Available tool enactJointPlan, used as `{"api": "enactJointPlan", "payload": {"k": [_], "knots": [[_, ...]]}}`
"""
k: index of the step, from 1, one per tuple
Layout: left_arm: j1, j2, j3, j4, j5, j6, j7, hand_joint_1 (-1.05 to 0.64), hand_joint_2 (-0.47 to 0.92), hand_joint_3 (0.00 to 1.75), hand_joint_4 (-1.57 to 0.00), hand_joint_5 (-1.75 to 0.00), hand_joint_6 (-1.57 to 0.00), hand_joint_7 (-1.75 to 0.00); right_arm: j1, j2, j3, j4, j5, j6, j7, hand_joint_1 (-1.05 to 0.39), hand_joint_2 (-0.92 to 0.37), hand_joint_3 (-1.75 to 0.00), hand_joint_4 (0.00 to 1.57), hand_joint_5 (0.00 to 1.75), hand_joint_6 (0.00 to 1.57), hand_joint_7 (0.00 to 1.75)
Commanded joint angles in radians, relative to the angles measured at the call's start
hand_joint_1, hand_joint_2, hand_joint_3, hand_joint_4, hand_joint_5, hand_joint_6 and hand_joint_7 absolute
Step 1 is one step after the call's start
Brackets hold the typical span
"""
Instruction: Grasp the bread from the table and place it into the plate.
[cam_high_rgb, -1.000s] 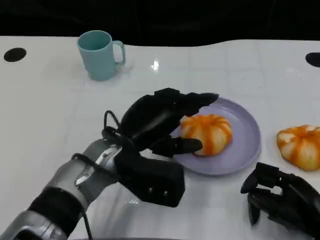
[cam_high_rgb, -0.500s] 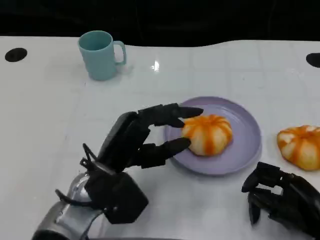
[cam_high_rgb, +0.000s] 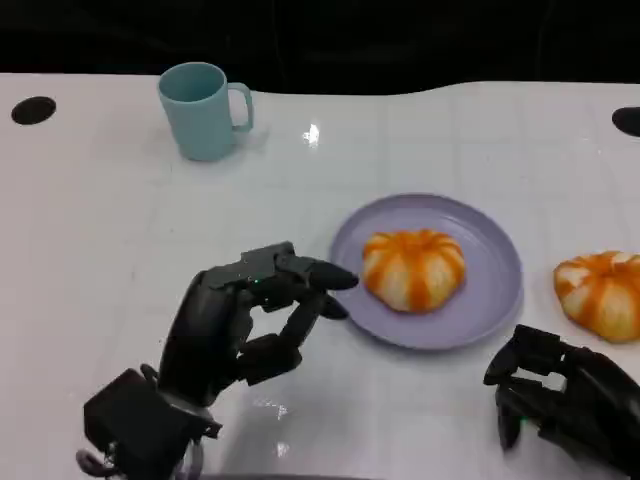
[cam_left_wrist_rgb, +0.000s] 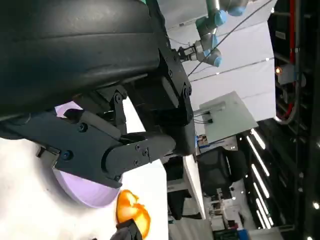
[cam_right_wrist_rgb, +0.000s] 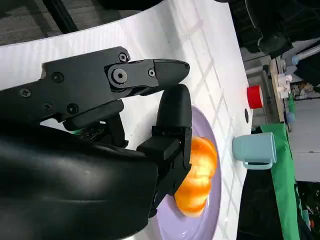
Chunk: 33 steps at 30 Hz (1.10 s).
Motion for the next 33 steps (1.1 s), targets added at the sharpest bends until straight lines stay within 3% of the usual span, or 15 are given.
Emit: {"api": "enactJointPlan", "payload": {"k": [1, 4, 9, 13, 17, 29, 33], "knots": [[0.017, -0.011, 0.032, -0.032, -0.003, 0.022, -0.024, -0.28, 0.63, 0.98, -0.78, -1.29, -0.82, -0.95, 0.017, -0.011, -0.003, 0.013, -0.004, 0.009, 0.003, -0.5, -0.92, -0.25, 0.67, 1.75, 0.67, 1.35], [0.056, -0.019, 0.044, -0.063, -0.066, 0.08, -0.06, -0.29, 0.63, 0.99, -0.79, -1.34, -0.82, -0.99, 0.022, -0.012, 0.001, 0.003, -0.013, 0.013, -0.008, -0.51, -0.92, -0.25, 0.67, 1.75, 0.67, 1.35], [0.165, -0.034, 0.077, -0.15, -0.224, 0.248, -0.134, -0.32, 0.61, 1.06, -0.8, -1.7, -0.74, -1.4, 0.031, -0.013, 0.007, -0.023, -0.02, 0.044, -0.029, -0.53, -0.92, -0.23, 0.67, 1.75, 0.69, 1.35], [0.19, -0.031, 0.109, -0.183, -0.293, 0.334, -0.198, -0.32, 0.56, 1.14, -0.81, -1.74, -0.7, -1.55, 0.032, -0.012, 0.007, -0.029, -0.017, 0.049, -0.027, -0.53, -0.92, -0.22, 0.66, 1.75, 0.69, 1.34], [0.206, -0.034, 0.148, -0.21, -0.365, 0.428, -0.244, -0.32, 0.52, 1.18, -0.86, -1.75, -0.76, -1.54, 0.033, -0.014, 0.01, -0.035, -0.021, 0.055, -0.034, -0.53, -0.92, -0.23, 0.65, 1.75, 0.69, 1.34], [0.236, -0.041, 0.206, -0.232, -0.399, 0.539, -0.32, -0.31, 0.41, 1.32, -0.91, -1.71, -0.81, -1.52, 0.043, -0.016, 0.022, -0.061, -0.024, 0.06, -0.042, -0.53, -0.92, -0.23, 0.67, 1.75, 0.7, 1.32], [0.255, -0.042, 0.222, -0.234, -0.41, 0.563, -0.34, -0.3, 0.4, 1.26, -0.91, -1.67, -0.83, -1.45, 0.051, -0.013, 0.028, -0.076, -0.024, 0.066, -0.053, -0.52, -0.92, -0.23, 0.68, 1.75, 0.71, 1.33]]}}
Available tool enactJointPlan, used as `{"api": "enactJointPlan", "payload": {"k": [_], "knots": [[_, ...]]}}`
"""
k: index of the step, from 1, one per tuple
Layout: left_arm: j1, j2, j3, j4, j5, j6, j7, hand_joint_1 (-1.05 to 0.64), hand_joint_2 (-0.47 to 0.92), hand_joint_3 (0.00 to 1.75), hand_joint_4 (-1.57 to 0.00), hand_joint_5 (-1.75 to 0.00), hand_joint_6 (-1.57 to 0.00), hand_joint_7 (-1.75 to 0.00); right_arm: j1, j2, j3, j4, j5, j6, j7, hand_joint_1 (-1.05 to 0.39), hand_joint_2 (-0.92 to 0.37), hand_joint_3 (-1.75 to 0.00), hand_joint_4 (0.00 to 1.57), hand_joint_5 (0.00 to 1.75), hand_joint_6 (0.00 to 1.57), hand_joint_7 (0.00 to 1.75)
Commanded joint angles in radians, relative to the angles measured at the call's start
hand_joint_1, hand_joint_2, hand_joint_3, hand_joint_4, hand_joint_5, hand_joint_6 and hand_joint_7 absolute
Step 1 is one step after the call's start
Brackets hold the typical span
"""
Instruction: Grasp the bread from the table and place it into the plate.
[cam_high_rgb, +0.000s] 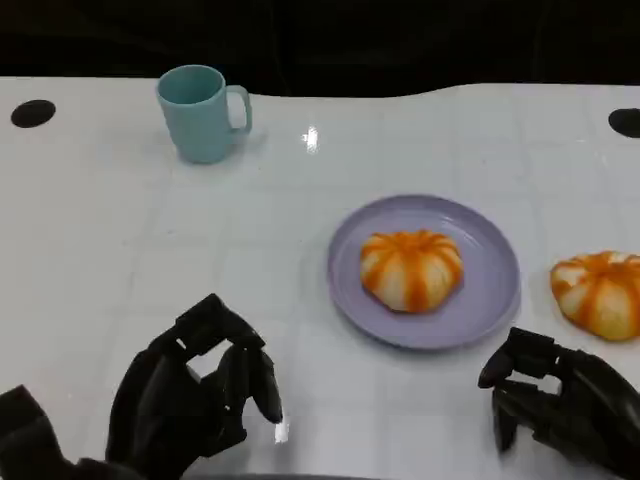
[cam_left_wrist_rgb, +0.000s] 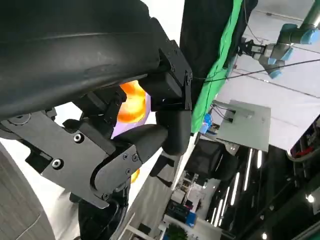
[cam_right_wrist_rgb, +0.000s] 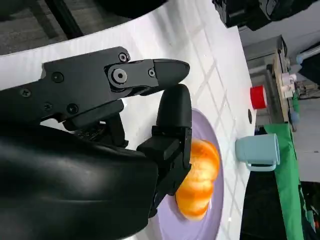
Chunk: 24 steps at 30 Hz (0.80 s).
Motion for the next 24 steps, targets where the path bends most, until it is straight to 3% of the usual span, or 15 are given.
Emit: {"api": "enactJointPlan", "payload": {"k": [1, 9, 15, 24], "knots": [[0.024, 0.004, 0.025, -0.014, -0.007, 0.023, -0.027, -0.31, 0.4, 1.24, -0.91, -1.67, -0.84, -1.44, 0.024, -0.014, 0.002, -0.011, -0.012, 0.024, -0.014, -0.52, -0.92, -0.22, 0.68, 1.75, 0.71, 1.33], [0.016, 0.006, 0.04, 0.015, 0.008, 0.022, -0.075, -0.34, 0.47, 1.11, -0.87, -1.67, -0.81, -1.44, 0.033, -0.019, 0.005, -0.033, -0.013, 0.035, -0.016, -0.5, -0.92, -0.25, 0.66, 1.75, 0.7, 1.34], [0.005, -0.001, 0.048, 0.03, 0.016, 0.028, -0.074, -0.32, 0.41, 1.23, -0.88, -1.65, -0.82, -1.42, 0.028, -0.021, 0.003, -0.023, -0.014, 0.028, -0.014, -0.5, -0.92, -0.25, 0.66, 1.75, 0.69, 1.34], [-0.005, -0.01, 0.055, 0.039, 0.032, 0.025, -0.072, -0.31, 0.41, 1.24, -0.88, -1.64, -0.82, -1.41, 0.021, -0.024, -0.003, -0.008, -0.014, 0.024, -0.018, -0.52, -0.92, -0.24, 0.66, 1.75, 0.7, 1.35]]}}
